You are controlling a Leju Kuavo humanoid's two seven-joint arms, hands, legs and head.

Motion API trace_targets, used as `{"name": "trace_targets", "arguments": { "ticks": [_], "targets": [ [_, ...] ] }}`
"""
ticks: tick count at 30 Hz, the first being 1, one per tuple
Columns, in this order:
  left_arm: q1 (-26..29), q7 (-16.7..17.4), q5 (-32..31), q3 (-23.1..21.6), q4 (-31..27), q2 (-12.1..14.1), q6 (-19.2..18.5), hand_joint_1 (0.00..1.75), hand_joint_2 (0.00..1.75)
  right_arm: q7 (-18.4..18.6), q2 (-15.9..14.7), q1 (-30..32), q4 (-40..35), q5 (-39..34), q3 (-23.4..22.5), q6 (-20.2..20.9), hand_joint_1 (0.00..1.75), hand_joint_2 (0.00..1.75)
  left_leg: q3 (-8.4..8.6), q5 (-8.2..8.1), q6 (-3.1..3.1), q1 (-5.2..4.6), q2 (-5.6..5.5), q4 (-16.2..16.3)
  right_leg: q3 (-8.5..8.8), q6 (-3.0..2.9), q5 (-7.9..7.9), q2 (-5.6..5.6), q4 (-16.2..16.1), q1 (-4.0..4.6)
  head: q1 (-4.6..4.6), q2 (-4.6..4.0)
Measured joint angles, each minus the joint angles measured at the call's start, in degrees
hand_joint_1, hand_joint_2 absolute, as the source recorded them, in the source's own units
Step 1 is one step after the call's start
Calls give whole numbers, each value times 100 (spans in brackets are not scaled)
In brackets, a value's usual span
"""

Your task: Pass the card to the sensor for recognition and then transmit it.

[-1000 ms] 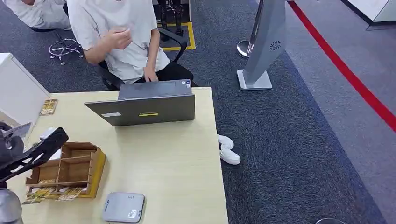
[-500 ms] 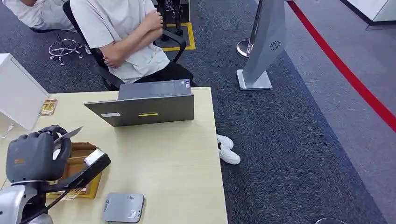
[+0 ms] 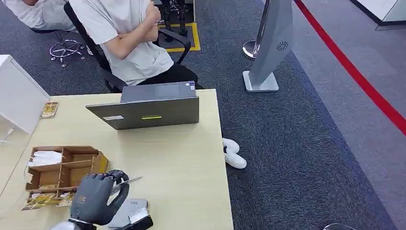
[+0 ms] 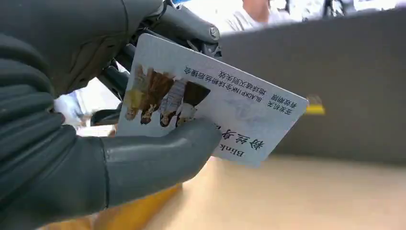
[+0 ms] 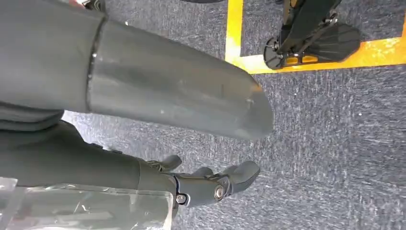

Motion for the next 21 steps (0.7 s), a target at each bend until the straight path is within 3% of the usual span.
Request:
{"name": "trace_targets", "arguments": {
  "ticks": [4, 13, 21],
  "targets": [
    [227, 326, 329, -201, 131, 168, -46, 175, 175, 46, 0, 0, -46, 9, 72, 68, 0, 0, -1, 0, 0, 0, 0, 0, 1, 0, 0, 0, 0, 0, -2, 0],
    [599, 1156, 71, -365, 186, 220, -149, 175, 175, 118, 0, 0, -90, 37, 146, 74, 0, 0, -2, 0, 0, 0, -1, 0, 2, 0, 0, -1, 0, 0, -2, 0],
    [866, 1521, -206, -367, 186, 166, -218, 175, 175, 153, 0, 1, -109, 142, 146, 63, 0, 0, -2, 0, 0, 0, -2, 0, 2, 0, 0, -2, 0, 0, -2, 0]
  ]
}}
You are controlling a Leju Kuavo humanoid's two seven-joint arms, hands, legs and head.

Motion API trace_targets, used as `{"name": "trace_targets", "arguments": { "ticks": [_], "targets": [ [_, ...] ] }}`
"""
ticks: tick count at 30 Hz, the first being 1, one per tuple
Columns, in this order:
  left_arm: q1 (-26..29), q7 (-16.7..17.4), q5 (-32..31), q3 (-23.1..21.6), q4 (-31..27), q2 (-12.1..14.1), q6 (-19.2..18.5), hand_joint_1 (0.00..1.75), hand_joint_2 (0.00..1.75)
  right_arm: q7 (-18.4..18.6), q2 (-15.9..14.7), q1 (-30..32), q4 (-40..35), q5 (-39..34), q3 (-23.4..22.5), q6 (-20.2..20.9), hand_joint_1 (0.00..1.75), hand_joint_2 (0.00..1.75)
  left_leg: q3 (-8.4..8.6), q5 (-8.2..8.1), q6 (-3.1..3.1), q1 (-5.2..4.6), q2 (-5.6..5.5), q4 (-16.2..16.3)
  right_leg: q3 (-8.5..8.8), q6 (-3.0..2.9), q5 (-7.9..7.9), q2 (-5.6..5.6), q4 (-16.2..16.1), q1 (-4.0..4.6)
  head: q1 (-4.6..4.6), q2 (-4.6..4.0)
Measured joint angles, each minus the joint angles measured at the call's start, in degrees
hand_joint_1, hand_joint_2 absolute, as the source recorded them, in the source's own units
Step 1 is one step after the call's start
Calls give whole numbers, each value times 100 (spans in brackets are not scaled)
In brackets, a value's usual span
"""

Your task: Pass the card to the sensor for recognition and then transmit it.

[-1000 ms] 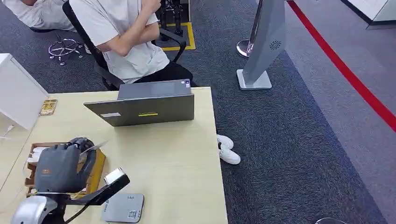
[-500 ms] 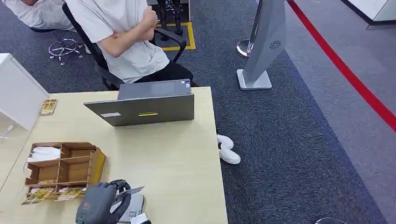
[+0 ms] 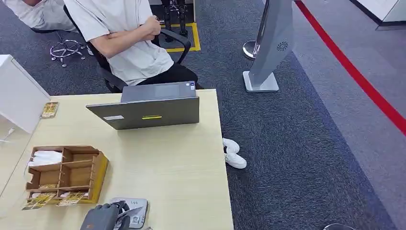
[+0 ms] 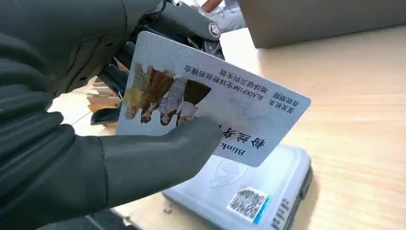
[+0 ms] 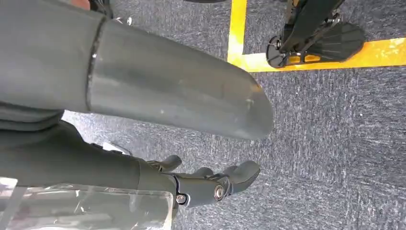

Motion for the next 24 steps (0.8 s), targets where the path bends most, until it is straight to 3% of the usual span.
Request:
{"name": "trace_targets", "arguments": {
  "ticks": [12, 24],
  "targets": [
    [211, 212, -269, 20, 0, -243, -433, 175, 175, 28, 0, 2, -11, 304, -39, 20, 0, 0, 0, 0, 0, 0, -2, 0, 2, 0, 0, -2, 0, 0, 2, 0],
    [215, 212, -335, 107, 0, -374, -462, 175, 175, 11, 0, 5, -11, 352, -68, 17, 0, 0, 0, 0, 0, 0, -2, 0, 2, 0, 0, -3, 0, 0, 2, 0]
  ]
}}
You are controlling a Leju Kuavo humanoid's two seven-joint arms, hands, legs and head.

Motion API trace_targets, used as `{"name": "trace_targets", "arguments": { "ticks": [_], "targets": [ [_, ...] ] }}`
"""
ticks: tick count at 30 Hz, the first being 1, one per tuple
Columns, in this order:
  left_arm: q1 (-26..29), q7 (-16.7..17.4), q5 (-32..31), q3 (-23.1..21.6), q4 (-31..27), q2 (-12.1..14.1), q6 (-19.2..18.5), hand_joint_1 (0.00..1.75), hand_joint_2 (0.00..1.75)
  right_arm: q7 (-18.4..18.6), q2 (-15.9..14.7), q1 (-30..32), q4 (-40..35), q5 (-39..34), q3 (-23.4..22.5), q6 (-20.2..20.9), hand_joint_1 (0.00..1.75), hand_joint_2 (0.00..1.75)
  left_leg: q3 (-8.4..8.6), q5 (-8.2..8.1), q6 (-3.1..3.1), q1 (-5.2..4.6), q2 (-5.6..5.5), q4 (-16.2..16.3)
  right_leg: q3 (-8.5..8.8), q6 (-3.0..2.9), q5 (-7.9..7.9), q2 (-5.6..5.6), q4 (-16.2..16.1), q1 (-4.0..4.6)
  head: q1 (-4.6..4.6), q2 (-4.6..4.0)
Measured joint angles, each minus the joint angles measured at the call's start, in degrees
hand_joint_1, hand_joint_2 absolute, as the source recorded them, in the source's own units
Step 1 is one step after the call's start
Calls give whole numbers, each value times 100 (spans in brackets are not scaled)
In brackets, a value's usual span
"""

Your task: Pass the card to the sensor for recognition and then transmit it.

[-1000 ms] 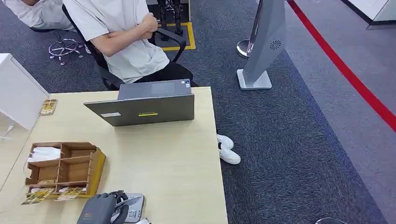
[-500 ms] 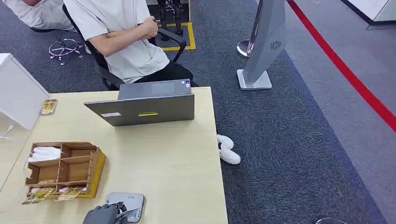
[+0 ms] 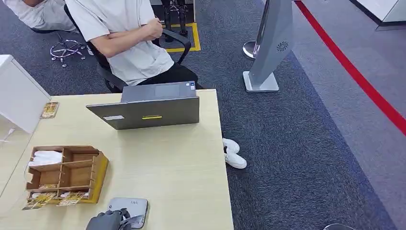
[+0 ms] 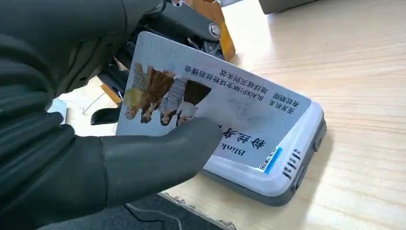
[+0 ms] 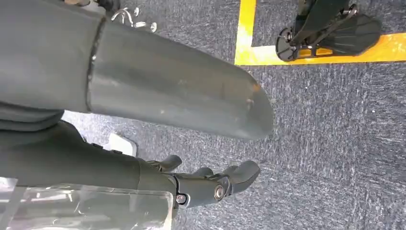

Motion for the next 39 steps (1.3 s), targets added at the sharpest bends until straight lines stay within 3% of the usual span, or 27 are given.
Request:
{"name": "trace_targets", "arguments": {
  "ticks": [6, 9, 16, 26, 39],
  "targets": [
    [2, -2, -164, 129, 0, -118, 15, 175, 175, -18, 0, 3, 0, 39, -28, 0, 0, 0, 0, 0, 0, 0, 0, 0, 1, 0, 0, 0, 0, 0, -2, 0],
    [32, -37, -518, 317, 0, -305, 68, 175, 175, -22, 0, 6, 2, 39, -41, -20, 0, 0, 0, 0, 0, 0, 0, 0, 1, 0, 0, -1, 0, 0, 0, 0],
    [160, -590, -1065, 1034, 0, -882, 9, 175, 175, -15, 0, 9, 2, 35, -50, -24, 0, 0, 0, 0, 0, 0, 0, 0, 2, 0, 0, -1, 0, 0, 0, 0],
    [310, -1259, -1458, 1554, 20, -1427, -168, 175, 175, 15, 2, 11, 0, 35, -50, -13, 0, 0, 0, -1, 2, 0, -1, 0, 1, 0, 0, -1, 0, 0, 0, 0],
    [302, -1692, -1517, 1818, 280, -1652, -356, 175, 175, 55, 2, 11, 0, 33, -48, 9, 0, 0, 3, -1, 2, 0, -2, 0, 4, 0, 0, -3, 0, 0, 0, 0]
  ]
}}
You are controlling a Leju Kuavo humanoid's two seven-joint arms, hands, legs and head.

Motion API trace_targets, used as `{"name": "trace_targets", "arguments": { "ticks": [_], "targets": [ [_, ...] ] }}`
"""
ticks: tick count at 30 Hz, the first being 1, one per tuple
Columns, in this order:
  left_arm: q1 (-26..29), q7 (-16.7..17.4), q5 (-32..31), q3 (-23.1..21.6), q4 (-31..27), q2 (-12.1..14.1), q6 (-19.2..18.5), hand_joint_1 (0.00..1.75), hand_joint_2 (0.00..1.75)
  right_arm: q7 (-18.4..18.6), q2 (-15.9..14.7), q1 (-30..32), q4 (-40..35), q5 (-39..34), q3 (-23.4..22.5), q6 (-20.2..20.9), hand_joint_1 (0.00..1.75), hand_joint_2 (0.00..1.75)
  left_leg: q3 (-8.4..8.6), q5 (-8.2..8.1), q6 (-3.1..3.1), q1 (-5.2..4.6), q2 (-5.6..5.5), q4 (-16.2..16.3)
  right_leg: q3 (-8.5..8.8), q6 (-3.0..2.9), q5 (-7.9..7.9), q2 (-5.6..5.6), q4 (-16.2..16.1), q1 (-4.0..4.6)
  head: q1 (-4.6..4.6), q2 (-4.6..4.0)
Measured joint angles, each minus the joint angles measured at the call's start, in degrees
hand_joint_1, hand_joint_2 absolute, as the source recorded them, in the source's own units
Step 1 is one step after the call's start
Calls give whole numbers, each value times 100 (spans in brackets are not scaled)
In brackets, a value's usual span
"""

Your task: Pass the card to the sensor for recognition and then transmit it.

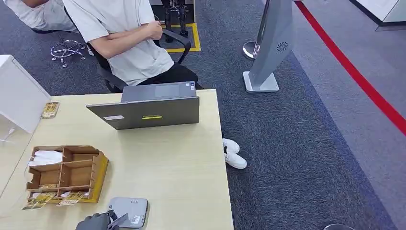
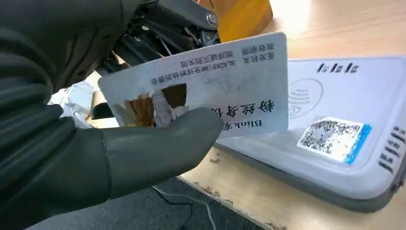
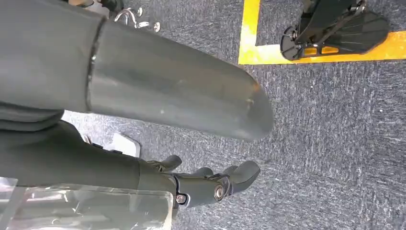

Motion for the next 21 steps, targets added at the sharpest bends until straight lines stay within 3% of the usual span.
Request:
{"name": "trace_targets", "arguments": {
  "ticks": [4, 12, 14, 16, 18, 21],
  "targets": [
    [-39, -33, 90, -2, 4, 20, 263, 175, 175, 26, 0, 1, 0, -75, 0, -11, 0, 0, 1, 0, 0, 0, 0, 0, -2, 0, 0, 0, 0, 0, 0, 0],
    [-168, 74, 196, -28, -61, 111, 321, 175, 175, 31, 0, 2, -2, -127, 26, -24, 0, 0, 1, 0, 0, 0, 2, 0, -4, 0, 0, 2, 0, 0, 0, 0],
    [-212, 136, 265, -96, -105, 192, 657, 175, 175, 63, 0, 10, -20, -221, 55, -37, 0, 0, -1, 0, 0, 0, 1, 1, -15, 0, 0, 1, 0, 0, 0, 0],
    [-439, 240, 275, -253, -301, 321, 1085, 175, 175, 131, 0, 39, -57, -343, 111, -50, 0, 0, -3, 1, 0, 0, -5, 1, -15, 0, 0, -5, -1, 0, -2, 0],
    [-783, 339, 168, -398, -503, 439, 1277, 175, 175, 153, 0, 118, -112, -448, 206, -77, 0, 0, 2, 2, -2, 1, -16, 1, -9, 0, 0, -12, -1, 0, -2, 0],
    [-1450, 496, -94, -435, -851, 551, 1018, 175, 175, 221, 11, 292, -199, -612, 381, -87, 0, 0, -8, 16, -6, 2, -19, 1, -7, -3, 10, -17, 1, 1, 0, 0]
  ]
}}
